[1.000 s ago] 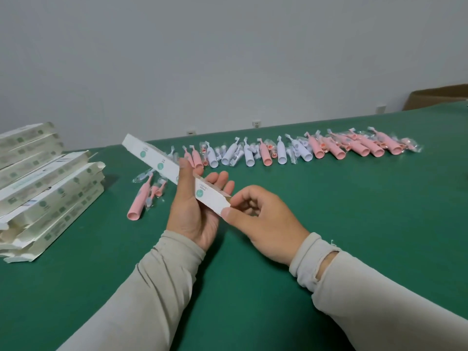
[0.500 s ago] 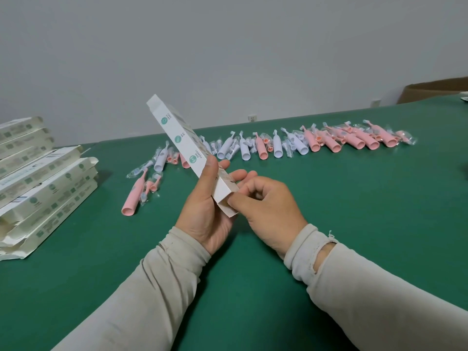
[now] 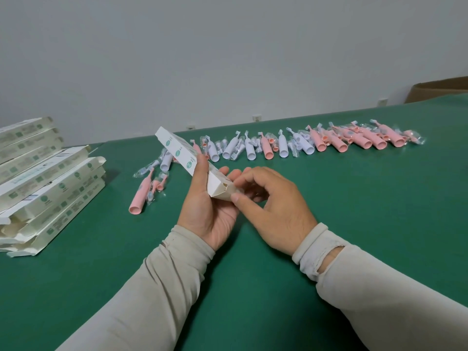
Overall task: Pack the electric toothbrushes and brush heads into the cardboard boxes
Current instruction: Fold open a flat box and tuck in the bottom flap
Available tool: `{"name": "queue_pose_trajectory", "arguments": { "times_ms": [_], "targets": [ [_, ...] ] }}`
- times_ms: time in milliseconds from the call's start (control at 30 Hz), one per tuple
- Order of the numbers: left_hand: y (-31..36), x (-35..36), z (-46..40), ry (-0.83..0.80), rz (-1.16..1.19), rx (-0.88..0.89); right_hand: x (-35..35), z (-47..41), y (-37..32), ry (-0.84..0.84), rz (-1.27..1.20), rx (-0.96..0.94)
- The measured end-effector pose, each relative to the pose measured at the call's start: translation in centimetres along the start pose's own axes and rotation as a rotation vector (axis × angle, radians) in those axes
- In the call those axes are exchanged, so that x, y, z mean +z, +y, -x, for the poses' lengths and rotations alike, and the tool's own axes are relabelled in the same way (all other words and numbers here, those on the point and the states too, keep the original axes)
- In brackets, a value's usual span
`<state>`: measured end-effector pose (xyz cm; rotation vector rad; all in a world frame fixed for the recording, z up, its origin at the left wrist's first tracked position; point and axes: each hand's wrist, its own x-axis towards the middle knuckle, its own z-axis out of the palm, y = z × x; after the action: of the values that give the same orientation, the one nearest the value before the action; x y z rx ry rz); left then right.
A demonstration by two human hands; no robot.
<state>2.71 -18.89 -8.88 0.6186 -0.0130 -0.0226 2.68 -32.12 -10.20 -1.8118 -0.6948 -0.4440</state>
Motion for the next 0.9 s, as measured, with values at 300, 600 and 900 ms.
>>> {"name": "queue_pose_trajectory", "arguments": {
  "times_ms": [300, 600, 900],
  "targets": [
    [-0.01, 0.45, 0.28, 0.036, 0.032, -0.003, -0.10, -0.03, 0.13, 0.022, 0.017, -0.029],
    [0.01, 0.43, 0.31, 0.039, 0.044, 0.004, -0.22, 0.03, 0.06, 0.012, 0.093, -0.076],
    [-0.51, -0.08, 0.32, -0.060, -0.052, -0.109, -0.69, -0.23, 0.33, 0.119, 0.157, 0.060]
  ]
}}
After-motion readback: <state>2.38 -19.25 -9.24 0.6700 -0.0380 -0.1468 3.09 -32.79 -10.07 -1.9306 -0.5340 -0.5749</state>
